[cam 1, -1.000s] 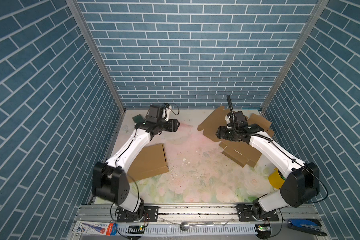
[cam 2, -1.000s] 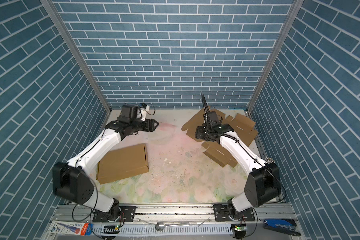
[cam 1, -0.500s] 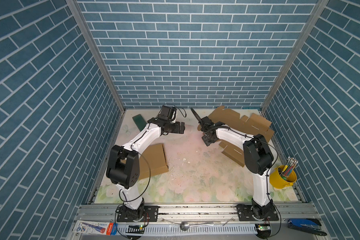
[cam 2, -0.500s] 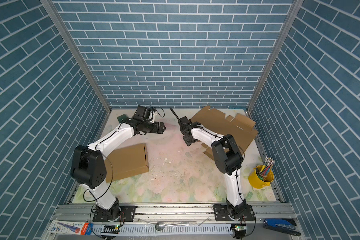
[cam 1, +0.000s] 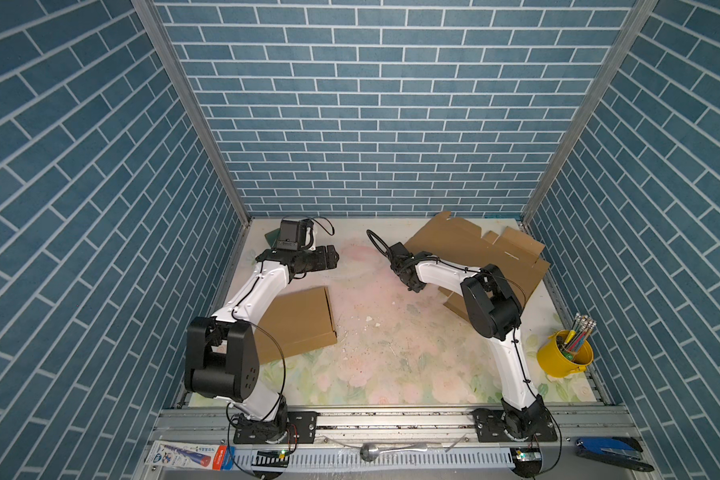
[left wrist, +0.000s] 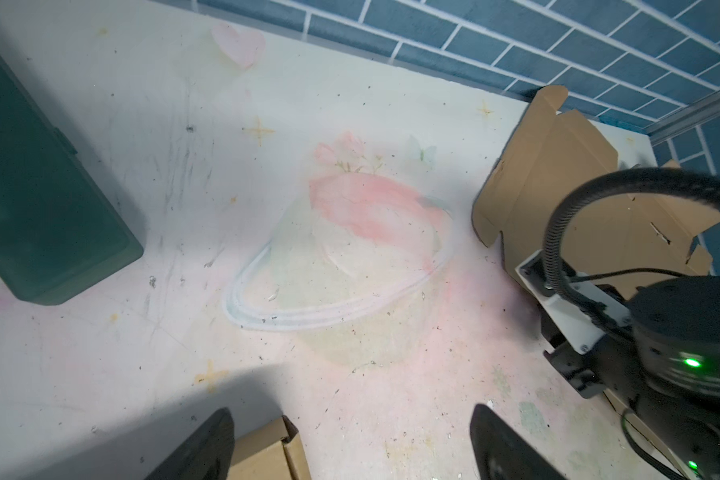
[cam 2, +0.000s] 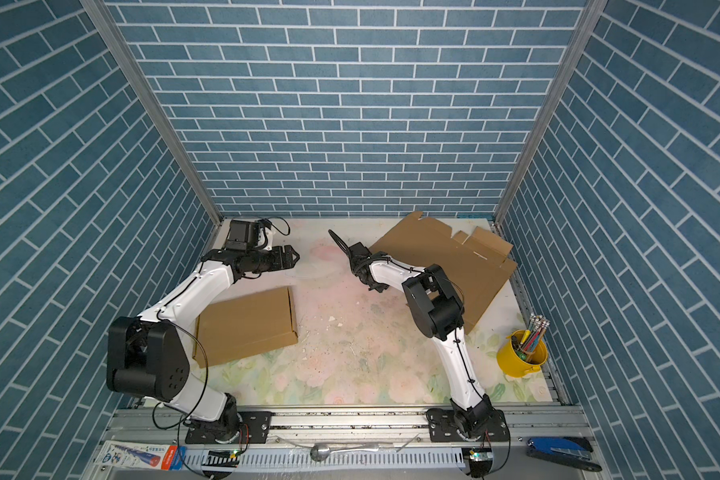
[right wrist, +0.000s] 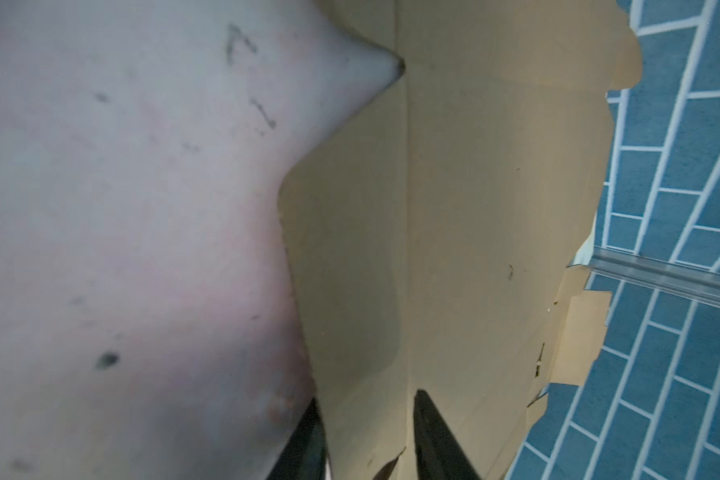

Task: Fold the paper box
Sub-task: 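Drag the blank toward the table middle with the right gripper while left gripper reaches over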

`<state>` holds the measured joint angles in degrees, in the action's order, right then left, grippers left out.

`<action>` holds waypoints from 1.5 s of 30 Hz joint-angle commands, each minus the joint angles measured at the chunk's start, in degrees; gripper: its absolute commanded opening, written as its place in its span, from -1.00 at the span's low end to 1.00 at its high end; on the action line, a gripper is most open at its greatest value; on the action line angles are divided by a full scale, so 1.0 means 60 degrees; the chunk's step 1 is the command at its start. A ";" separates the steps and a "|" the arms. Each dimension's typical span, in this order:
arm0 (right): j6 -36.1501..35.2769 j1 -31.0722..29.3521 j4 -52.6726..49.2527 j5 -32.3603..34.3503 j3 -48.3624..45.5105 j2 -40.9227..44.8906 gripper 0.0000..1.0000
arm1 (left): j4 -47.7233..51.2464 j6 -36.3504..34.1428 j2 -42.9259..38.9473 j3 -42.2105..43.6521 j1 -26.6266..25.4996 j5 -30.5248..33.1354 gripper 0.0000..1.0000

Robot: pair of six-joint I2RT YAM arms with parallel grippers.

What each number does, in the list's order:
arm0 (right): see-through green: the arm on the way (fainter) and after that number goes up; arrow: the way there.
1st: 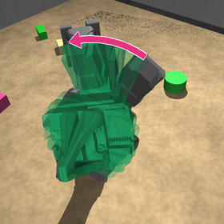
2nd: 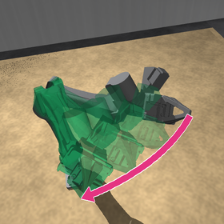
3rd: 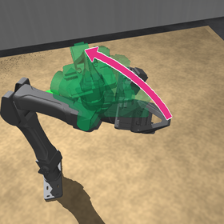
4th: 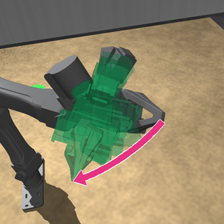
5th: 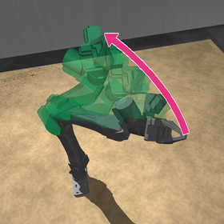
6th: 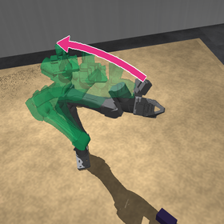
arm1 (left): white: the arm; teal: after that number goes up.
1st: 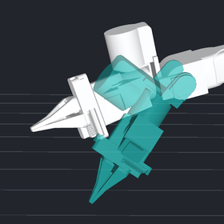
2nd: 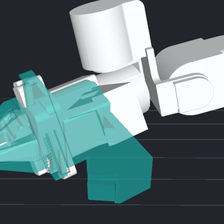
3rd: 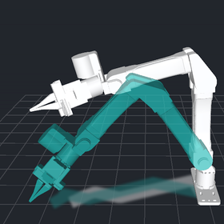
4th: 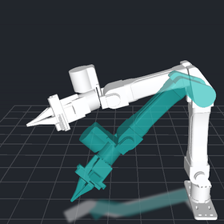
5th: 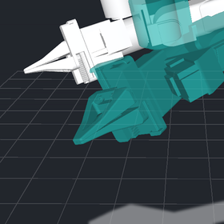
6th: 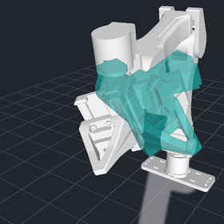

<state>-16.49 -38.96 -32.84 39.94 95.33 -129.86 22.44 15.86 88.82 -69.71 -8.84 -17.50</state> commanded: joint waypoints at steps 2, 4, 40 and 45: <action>-0.0668 -0.0044 0.0763 0.0374 -0.0026 -0.0608 -0.59 | -0.0079 -0.0005 -0.0409 -0.0056 0.0008 -0.0196 0.70; -0.0848 -0.0084 0.1133 0.0460 -0.0143 -0.0594 -0.73 | -0.0020 -0.0002 -0.0503 -0.0085 0.0045 -0.0146 0.67; 0.4049 0.0522 0.1086 -0.4497 -0.6590 0.9266 0.57 | -0.2077 0.1868 -0.2278 0.1037 0.1617 -0.2168 0.68; 0.5846 0.3471 0.0268 -0.6835 -0.5909 0.8437 0.29 | -0.0173 0.0479 -0.1119 0.0044 -0.1190 0.0005 0.33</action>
<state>6.11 -23.97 -23.49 9.30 57.87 -76.97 16.86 22.31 79.35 -67.20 -7.90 -20.95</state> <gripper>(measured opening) 0.649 0.675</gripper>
